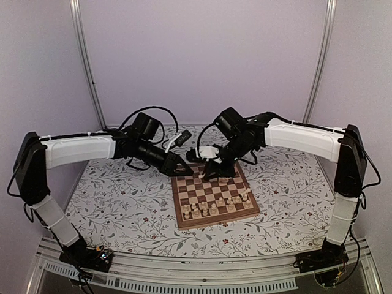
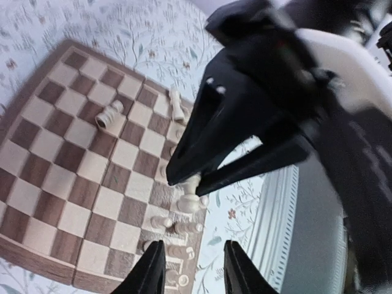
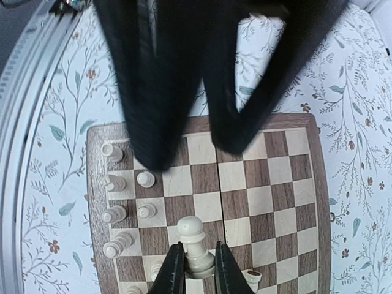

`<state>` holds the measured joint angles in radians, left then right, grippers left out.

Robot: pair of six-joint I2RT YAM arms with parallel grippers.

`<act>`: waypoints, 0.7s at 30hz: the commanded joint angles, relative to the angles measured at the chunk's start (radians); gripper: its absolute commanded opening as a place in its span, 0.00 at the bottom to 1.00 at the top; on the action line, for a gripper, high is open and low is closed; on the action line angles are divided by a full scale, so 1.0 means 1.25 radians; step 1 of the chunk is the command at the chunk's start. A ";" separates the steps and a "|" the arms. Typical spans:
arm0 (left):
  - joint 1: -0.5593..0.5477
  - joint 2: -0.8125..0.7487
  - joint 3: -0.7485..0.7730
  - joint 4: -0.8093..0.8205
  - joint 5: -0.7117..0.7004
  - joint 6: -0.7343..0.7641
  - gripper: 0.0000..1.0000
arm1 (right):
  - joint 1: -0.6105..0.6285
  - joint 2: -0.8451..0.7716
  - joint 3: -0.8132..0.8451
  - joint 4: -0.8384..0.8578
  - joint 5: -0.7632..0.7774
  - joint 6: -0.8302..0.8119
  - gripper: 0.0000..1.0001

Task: Set up the chess pieces on the board
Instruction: Place the chess piece on the chessboard.

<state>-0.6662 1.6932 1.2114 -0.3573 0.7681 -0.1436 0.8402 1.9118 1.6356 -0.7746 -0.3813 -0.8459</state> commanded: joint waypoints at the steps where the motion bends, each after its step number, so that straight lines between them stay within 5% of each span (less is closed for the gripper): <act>1: -0.028 -0.156 -0.137 0.344 -0.167 -0.062 0.36 | -0.084 -0.066 -0.030 0.083 -0.220 0.155 0.07; 7: -0.074 -0.125 -0.142 0.438 -0.234 -0.132 0.39 | -0.095 -0.073 -0.045 0.127 -0.307 0.249 0.07; 14: -0.092 -0.078 -0.106 0.437 -0.186 -0.139 0.39 | -0.095 -0.073 -0.043 0.128 -0.336 0.262 0.07; 21: -0.093 -0.067 -0.094 0.425 -0.182 -0.136 0.29 | -0.095 -0.080 -0.052 0.127 -0.341 0.258 0.08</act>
<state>-0.7731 1.5993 1.0657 0.1455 0.5339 -0.3138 0.7185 1.8519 1.5833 -0.6312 -0.7742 -0.5339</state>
